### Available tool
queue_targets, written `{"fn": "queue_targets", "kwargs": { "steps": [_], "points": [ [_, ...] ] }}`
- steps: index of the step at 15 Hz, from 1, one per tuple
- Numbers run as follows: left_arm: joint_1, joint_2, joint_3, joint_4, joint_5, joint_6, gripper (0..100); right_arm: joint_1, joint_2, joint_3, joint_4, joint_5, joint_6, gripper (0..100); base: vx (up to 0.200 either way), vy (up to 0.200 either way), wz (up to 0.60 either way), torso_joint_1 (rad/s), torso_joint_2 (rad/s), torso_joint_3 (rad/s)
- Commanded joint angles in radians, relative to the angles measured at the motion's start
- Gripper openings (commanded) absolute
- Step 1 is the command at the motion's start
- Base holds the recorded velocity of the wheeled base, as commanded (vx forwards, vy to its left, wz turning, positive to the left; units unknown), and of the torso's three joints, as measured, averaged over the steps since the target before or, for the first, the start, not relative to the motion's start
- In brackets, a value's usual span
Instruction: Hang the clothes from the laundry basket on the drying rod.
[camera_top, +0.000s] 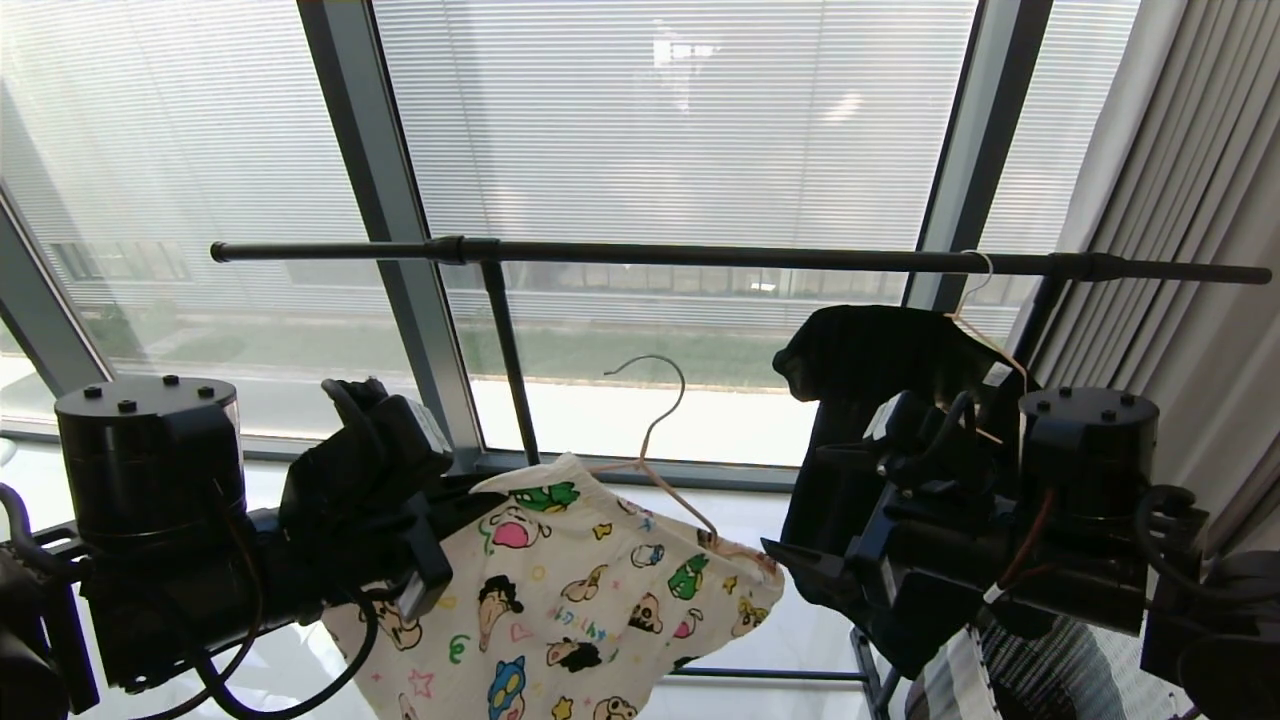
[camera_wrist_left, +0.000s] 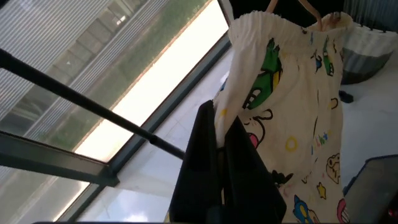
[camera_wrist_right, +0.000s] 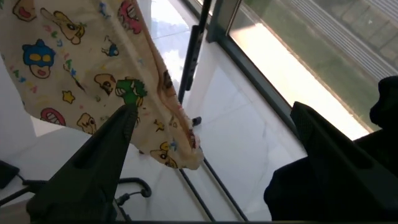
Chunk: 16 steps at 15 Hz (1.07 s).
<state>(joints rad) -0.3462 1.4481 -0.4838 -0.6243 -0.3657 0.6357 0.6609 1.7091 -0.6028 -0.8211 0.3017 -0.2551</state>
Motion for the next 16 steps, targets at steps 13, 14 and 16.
{"fn": "queue_targets", "kwargs": {
  "steps": [13,14,16],
  "points": [
    [-0.182,-0.041,-0.001,-0.002,0.016,0.002,0,0.045,-0.037,-0.04,0.091,0.119,-0.098,100,0.0,0.0,0.0,0.0,0.0,0.0],
    [-0.182,-0.041,-0.001,-0.002,0.019,0.002,0,0.034,-0.048,-0.025,0.091,0.119,-0.098,100,0.0,0.0,0.0,0.0,0.0,0.0],
    [-0.178,-0.041,0.001,-0.002,0.021,0.002,0,0.011,-0.095,0.017,0.091,0.123,-0.095,100,0.0,0.0,0.0,0.0,0.0,0.0]
  ]
}}
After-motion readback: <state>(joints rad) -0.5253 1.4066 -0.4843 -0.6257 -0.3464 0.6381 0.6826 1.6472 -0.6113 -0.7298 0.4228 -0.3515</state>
